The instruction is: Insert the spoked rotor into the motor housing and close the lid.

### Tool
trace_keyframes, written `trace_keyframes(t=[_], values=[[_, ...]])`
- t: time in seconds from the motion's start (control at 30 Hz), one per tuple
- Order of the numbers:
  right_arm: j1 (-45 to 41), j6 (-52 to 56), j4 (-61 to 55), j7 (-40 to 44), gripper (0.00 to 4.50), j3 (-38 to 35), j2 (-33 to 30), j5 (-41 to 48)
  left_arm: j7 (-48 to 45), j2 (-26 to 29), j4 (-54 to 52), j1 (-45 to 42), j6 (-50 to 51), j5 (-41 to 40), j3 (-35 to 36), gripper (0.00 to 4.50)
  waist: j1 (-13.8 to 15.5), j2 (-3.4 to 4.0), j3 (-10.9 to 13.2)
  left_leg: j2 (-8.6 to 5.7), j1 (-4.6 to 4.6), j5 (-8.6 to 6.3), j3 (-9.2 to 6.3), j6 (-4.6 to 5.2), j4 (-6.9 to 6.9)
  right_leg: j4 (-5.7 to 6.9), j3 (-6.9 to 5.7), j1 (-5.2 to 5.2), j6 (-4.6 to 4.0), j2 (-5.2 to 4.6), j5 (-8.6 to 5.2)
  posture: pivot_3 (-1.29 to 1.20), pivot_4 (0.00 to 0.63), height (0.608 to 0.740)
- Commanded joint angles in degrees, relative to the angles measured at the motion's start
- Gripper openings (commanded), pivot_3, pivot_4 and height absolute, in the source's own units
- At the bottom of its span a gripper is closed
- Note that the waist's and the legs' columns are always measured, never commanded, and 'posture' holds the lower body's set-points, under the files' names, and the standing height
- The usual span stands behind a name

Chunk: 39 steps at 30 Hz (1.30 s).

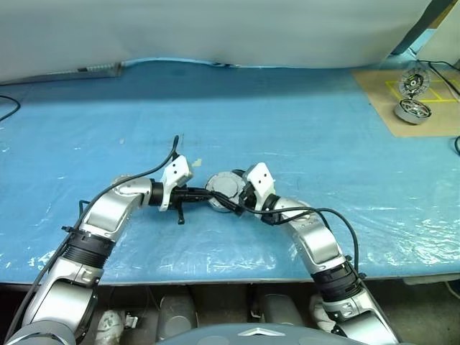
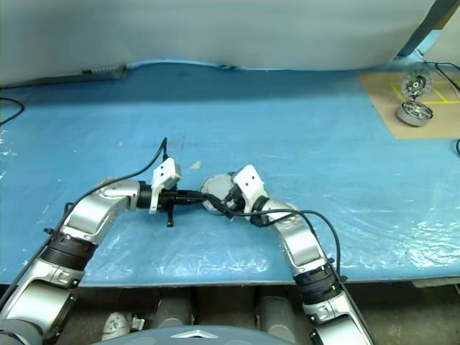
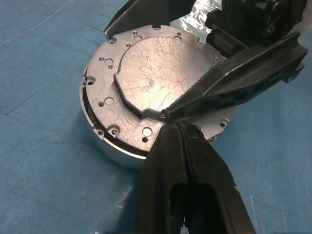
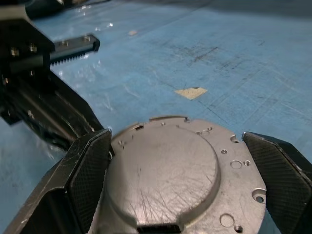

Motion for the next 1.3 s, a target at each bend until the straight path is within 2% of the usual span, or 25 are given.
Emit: trace_keyframes(t=[0.03, 0.13, 0.5, 0.6, 0.73, 0.93, 1.0, 1.13, 1.3], values=[[-1.4, 7.0, -3.6, -1.4, 4.47, -4.1, 5.0, 9.4, 0.3, 0.2, 0.5, 0.9, 0.9, 1.3, -1.3, 0.00, 0.0, -0.02, 0.0, -0.02, 0.00, 0.00, 0.00, 0.00, 0.01, 0.00, 0.00, 0.00, 0.00, -0.02, 0.00, 0.00, 0.150, 0.740], [-1.0, 5.1, -4.0, 1.6, 4.47, 1.1, 1.0, 4.4, 0.3, 0.2, 0.5, 0.8, 1.1, 1.3, -1.4, 0.00, -0.1, 0.02, 0.0, -0.03, 0.00, 0.00, 0.00, 0.00, 0.01, 0.00, 0.00, 0.00, 0.00, -0.04, 0.00, 0.00, 0.150, 0.740], [-2.5, -5.5, 2.0, -9.4, 4.47, -0.4, 3.0, -3.6, 0.3, 0.3, 0.2, 1.0, 1.5, 1.1, -1.2, 0.00, -0.1, 0.03, 0.0, -0.01, -0.01, 0.00, -0.01, 0.00, 0.02, 0.00, -0.01, 0.00, 0.00, -0.02, 0.00, 0.00, 0.150, 0.740], [-2.0, -3.9, 1.9, -8.6, 4.47, -1.4, 3.5, -1.3, 0.4, 0.4, 0.0, 1.1, 1.6, 1.1, -1.2, 0.00, -0.1, 0.03, 0.0, -0.02, 0.00, 0.00, -0.01, 0.00, 0.02, 0.00, -0.01, 0.00, 0.01, -0.02, 0.00, 0.00, 0.150, 0.740], [-3.6, 3.1, -2.4, -8.7, 4.47, -8.2, 5.8, 7.6, 0.3, 0.5, 0.1, 0.9, 1.9, 0.5, -0.4, 0.00, -0.1, 0.04, 0.0, -0.02, -0.01, 0.00, -0.01, 0.00, 0.02, 0.00, -0.01, 0.00, 0.00, -0.02, 0.00, 0.00, 0.150, 0.740], [-6.3, 11.9, -10.3, -8.3, 4.47, -13.1, 3.4, 15.2, 0.7, 0.5, 0.2, 0.3, 2.2, -0.4, 0.9, 0.00, 0.0, 0.04, 0.0, -0.02, 0.00, 0.00, -0.01, -0.01, 0.02, 0.01, -0.01, -0.01, 0.01, -0.01, 0.01, 0.00, 0.150, 0.740], [-6.3, 11.8, -12.1, -7.4, 4.47, -11.4, 0.6, 13.6, 1.2, 0.1, -0.1, 0.0, 2.4, -1.3, 2.2, 0.00, 0.0, 0.04, 0.0, -0.01, -0.01, 0.01, -0.01, -0.01, 0.00, 0.00, -0.01, -0.01, 0.01, 0.00, 0.01, 0.00, 0.150, 0.740], [-4.6, 8.0, -13.0, -4.7, 4.47, -1.6, -9.2, 3.3, 3.6, -1.7, -1.0, -0.4, 2.1, -5.4, 8.1, 0.00, 0.1, 0.02, 0.0, -0.05, -0.02, 0.01, -0.03, -0.01, 0.02, -0.05, -0.02, -0.05, 0.02, -0.02, 0.01, 0.00, 0.150, 0.740], [-4.5, 8.5, -12.1, -2.7, 4.47, 3.5, -10.5, 1.8, 2.2, -0.6, -3.9, 4.1, -4.3, -6.4, 11.9, 0.00, -0.4, 0.02, 0.1, -0.01, -0.15, 0.01, -0.04, -0.02, -0.04, -0.05, -0.02, -0.12, 0.02, 0.06, 0.01, 0.00, 0.150, 0.740]])
